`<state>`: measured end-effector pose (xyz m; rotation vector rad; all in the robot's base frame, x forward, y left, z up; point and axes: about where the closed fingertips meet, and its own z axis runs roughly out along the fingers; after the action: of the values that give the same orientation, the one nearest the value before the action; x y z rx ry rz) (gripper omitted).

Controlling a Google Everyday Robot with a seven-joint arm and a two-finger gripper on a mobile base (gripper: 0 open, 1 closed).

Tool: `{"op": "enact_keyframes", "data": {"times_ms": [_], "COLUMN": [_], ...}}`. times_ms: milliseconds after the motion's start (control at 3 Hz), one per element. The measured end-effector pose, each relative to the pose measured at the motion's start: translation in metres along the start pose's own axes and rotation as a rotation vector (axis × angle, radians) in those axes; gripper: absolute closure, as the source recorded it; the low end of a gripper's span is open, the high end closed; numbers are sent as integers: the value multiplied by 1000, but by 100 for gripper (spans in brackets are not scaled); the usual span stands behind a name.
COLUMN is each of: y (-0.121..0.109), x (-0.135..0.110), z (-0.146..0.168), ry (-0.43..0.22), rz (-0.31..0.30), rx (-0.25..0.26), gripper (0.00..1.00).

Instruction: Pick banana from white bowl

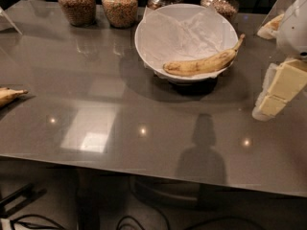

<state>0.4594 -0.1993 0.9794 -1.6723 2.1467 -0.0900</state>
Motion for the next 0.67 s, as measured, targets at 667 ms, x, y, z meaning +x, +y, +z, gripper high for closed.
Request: {"op": "enact_keyframes", "data": {"times_ms": [667], "y": [-63], "x": [-70], "z": [32], "ry": [-196], "rz": [3], "rx": [120], "gripper": [0]}}
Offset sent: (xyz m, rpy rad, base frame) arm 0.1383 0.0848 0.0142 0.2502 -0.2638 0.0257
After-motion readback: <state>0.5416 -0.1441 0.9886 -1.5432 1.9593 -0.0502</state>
